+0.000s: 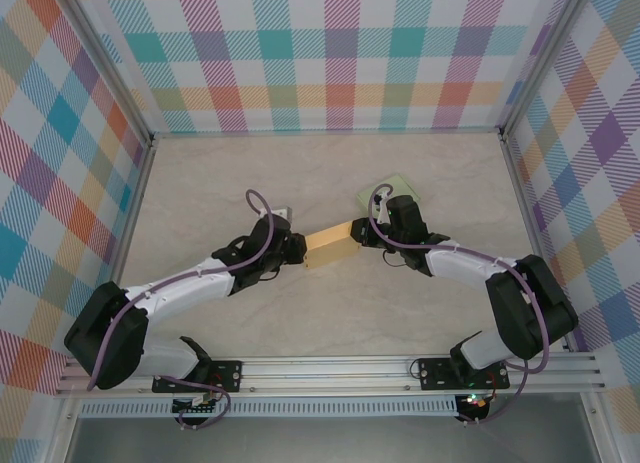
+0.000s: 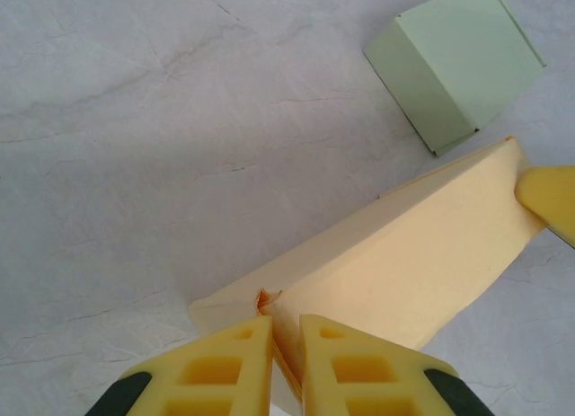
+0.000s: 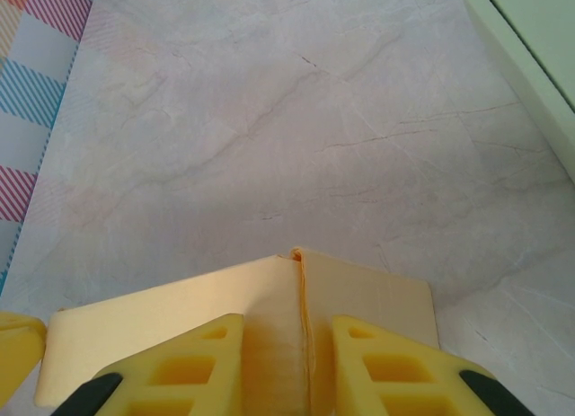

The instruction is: Fold the paper box

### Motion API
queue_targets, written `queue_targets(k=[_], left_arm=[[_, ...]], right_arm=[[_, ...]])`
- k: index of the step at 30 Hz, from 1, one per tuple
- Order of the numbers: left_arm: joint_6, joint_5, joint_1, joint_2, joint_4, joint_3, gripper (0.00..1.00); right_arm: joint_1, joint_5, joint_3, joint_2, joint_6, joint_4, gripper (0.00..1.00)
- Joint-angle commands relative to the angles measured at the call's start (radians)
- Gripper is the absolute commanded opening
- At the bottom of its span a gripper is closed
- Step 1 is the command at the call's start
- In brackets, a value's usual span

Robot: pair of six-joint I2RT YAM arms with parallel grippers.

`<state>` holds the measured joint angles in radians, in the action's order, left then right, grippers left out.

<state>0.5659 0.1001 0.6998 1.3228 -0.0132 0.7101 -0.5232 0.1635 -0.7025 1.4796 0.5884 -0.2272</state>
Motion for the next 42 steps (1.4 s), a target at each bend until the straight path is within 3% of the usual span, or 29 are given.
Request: queue_targets(k=[1, 11, 15, 17, 22, 26, 34, 38, 42], left_arm=[[0.028, -0.018, -0.016, 0.028, -0.113, -0.076, 0.15], [0.014, 0.033, -0.016, -0.003, -0.194, -0.095, 0.15], [-0.048, 0.057, -0.016, -0.065, -0.232, -0.025, 0.22], [-0.094, 0.063, -0.016, -0.100, -0.241, 0.024, 0.32], [-0.263, 0.115, -0.013, -0.148, -0.257, 0.160, 0.61], [-0.476, 0.012, -0.010, -0.122, -0.217, 0.222, 0.79], [-0.921, -0.105, 0.014, 0.072, -0.202, 0.280, 0.83], [-1.006, -0.130, 0.021, 0.153, -0.204, 0.308, 0.85], [-1.054, -0.154, 0.031, 0.259, -0.311, 0.392, 0.85]], right_arm=[[-0.006, -0.042, 0.050, 0.067, -0.004, 0.184, 0.26], [-0.008, -0.044, 0.046, 0.065, 0.000, 0.195, 0.26], [-0.009, -0.035, 0.043, 0.067, 0.000, 0.193, 0.26], [-0.011, -0.035, 0.040, 0.065, 0.001, 0.195, 0.26], [-0.015, -0.039, 0.023, 0.058, -0.005, 0.213, 0.27], [-0.020, -0.043, 0.008, 0.051, -0.010, 0.228, 0.29], [-0.023, -0.044, -0.007, 0.035, -0.013, 0.256, 0.30], [-0.023, -0.044, -0.015, 0.031, -0.015, 0.267, 0.30], [-0.024, -0.044, -0.018, 0.025, -0.017, 0.273, 0.30]])
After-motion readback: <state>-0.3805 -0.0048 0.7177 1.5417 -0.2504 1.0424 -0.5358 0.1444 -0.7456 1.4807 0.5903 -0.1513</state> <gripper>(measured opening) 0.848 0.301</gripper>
